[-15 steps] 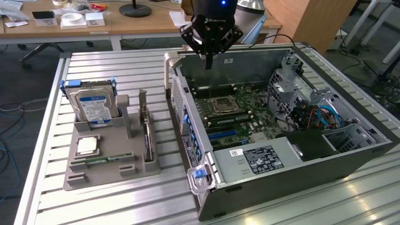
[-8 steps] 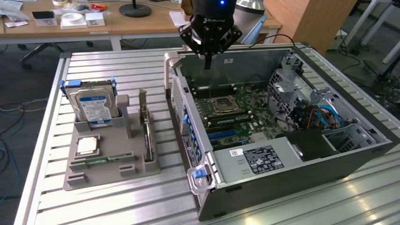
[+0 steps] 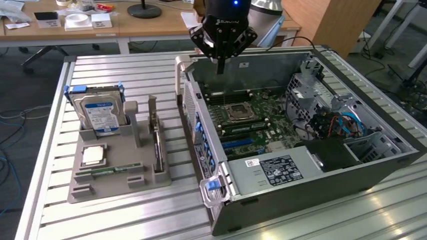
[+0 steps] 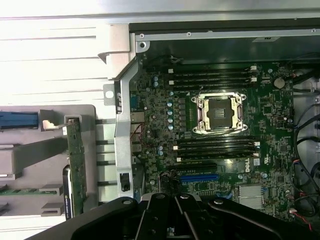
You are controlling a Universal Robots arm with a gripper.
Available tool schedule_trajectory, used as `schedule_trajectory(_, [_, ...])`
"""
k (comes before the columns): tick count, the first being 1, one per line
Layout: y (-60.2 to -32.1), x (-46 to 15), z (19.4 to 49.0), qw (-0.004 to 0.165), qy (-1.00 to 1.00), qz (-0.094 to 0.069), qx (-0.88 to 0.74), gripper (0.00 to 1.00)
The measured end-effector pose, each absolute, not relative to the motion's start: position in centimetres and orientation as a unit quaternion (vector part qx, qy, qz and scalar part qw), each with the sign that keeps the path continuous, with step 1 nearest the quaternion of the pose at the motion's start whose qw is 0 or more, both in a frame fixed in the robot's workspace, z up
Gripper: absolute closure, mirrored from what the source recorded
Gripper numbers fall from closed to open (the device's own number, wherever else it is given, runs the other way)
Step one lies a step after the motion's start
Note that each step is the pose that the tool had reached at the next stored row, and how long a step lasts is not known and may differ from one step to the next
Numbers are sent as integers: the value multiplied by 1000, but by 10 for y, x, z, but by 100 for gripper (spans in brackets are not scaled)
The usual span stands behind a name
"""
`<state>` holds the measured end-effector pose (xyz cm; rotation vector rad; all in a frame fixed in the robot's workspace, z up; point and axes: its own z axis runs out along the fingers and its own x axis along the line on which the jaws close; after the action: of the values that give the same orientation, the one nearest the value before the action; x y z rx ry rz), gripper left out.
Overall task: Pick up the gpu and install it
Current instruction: 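Reach for the gpu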
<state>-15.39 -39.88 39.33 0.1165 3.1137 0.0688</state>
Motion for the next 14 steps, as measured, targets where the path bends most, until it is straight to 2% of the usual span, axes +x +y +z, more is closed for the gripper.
schedule_trajectory(14, [-399,-164,393,13,999,22,37,89])
